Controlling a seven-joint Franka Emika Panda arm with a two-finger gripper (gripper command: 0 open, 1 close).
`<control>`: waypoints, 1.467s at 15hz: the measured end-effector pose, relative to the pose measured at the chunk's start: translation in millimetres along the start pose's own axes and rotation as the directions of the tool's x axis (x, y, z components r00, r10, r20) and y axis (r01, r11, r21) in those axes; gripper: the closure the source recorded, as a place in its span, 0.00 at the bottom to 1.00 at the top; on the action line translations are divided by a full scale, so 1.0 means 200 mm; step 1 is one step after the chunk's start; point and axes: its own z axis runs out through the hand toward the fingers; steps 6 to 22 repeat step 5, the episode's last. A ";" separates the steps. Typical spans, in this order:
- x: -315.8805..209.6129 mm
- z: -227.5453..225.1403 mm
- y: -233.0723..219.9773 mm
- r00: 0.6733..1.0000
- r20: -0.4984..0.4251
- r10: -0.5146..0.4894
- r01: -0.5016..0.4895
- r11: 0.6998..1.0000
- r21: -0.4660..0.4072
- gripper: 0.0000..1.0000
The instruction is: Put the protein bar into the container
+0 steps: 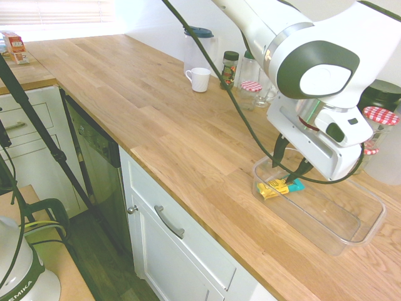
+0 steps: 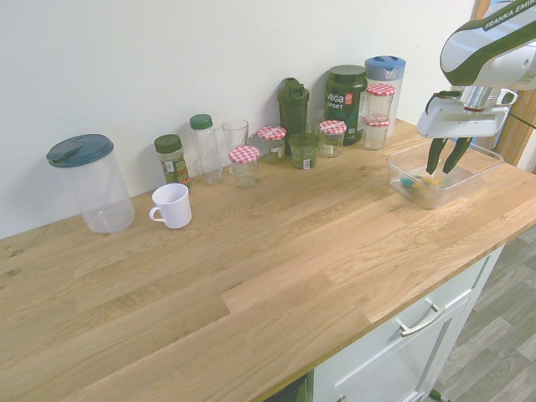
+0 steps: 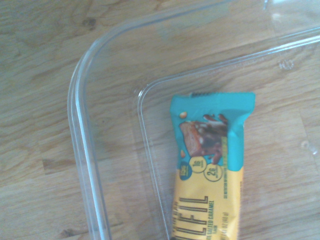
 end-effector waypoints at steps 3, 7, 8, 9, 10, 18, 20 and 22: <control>-0.03 -0.05 -0.02 1.000 -0.014 -0.024 0.024 1.000 0.013 0.00; -0.14 -0.20 -0.06 0.997 -0.044 -0.069 0.071 0.996 0.044 0.00; -0.14 -0.20 -0.06 0.997 -0.044 -0.069 0.071 0.996 0.044 0.00; -0.14 -0.20 -0.06 0.997 -0.044 -0.069 0.071 0.996 0.044 0.00; -0.14 -0.20 -0.06 0.997 -0.044 -0.069 0.071 0.996 0.044 0.00; -0.14 -0.20 -0.06 0.997 -0.044 -0.069 0.071 0.996 0.044 0.00; -0.14 -0.20 -0.06 0.997 -0.044 -0.069 0.071 0.996 0.044 0.00; -0.14 -0.20 -0.06 0.997 -0.044 -0.069 0.071 0.996 0.044 0.00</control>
